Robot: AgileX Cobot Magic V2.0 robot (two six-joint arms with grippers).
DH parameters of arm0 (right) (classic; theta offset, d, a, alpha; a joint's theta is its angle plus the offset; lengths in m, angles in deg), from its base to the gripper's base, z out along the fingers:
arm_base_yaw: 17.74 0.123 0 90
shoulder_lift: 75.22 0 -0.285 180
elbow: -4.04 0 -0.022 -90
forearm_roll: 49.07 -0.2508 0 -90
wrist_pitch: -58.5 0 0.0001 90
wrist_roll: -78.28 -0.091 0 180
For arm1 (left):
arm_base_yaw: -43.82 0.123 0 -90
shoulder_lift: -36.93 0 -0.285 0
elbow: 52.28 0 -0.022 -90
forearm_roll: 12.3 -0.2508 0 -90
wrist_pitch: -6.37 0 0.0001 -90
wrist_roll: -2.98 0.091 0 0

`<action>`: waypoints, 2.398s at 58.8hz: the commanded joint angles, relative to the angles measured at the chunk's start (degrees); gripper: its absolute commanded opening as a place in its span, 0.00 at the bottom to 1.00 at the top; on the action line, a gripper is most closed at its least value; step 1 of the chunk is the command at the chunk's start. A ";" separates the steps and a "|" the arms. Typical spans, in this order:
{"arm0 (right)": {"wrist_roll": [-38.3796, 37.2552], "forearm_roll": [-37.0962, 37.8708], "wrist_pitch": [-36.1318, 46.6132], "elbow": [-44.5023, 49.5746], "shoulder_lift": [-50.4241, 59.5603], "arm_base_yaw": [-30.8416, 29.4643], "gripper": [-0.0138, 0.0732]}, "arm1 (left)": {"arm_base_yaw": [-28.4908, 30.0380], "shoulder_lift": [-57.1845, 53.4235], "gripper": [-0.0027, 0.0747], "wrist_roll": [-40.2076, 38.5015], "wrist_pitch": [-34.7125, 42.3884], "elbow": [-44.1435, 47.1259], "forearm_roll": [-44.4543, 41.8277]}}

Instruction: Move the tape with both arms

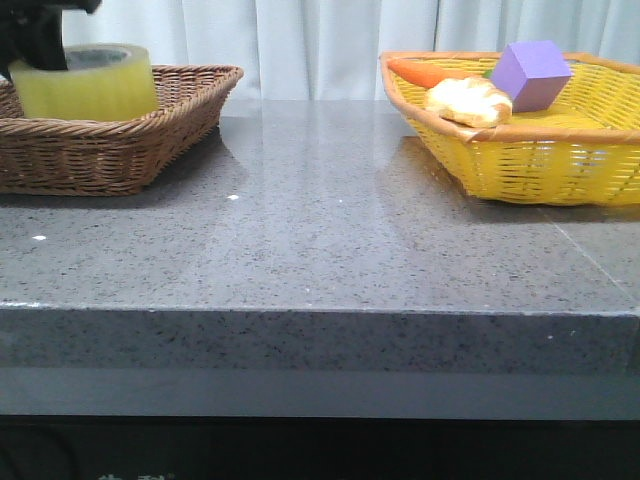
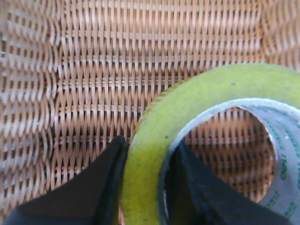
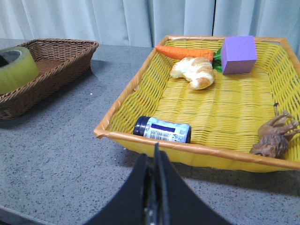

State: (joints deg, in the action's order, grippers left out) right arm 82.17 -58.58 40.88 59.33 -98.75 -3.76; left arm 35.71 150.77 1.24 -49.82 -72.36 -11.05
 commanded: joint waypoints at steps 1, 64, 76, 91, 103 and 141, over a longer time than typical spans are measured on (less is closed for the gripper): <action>0.05 0.13 4.95 -1.49 -0.44 -0.49 0.11 | -0.02 -2.73 0.27 -0.17 3.82 -2.22 -0.21; 0.05 0.13 4.73 -1.49 -0.44 -0.49 0.11 | -0.02 -17.76 0.01 1.11 9.11 1.10 -0.21; 0.05 0.13 4.68 -1.49 -0.44 -0.49 0.11 | -0.02 -27.26 0.01 1.11 17.16 12.52 0.27; 0.05 0.13 4.73 -1.49 -0.44 -0.49 0.11 | -0.02 -44.23 0.01 1.11 32.26 35.42 0.27; 0.05 0.13 4.73 -1.49 -0.44 -0.49 0.11 | -0.02 -60.07 0.01 1.11 37.02 53.42 1.63; 0.05 0.13 4.73 -1.49 -0.44 -0.49 0.11 | -0.02 -104.92 0.01 1.11 33.72 77.29 1.72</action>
State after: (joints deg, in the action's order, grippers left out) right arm 82.17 -58.58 40.88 59.33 -98.75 -3.76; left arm 35.71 46.09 2.54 -19.82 6.12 -9.94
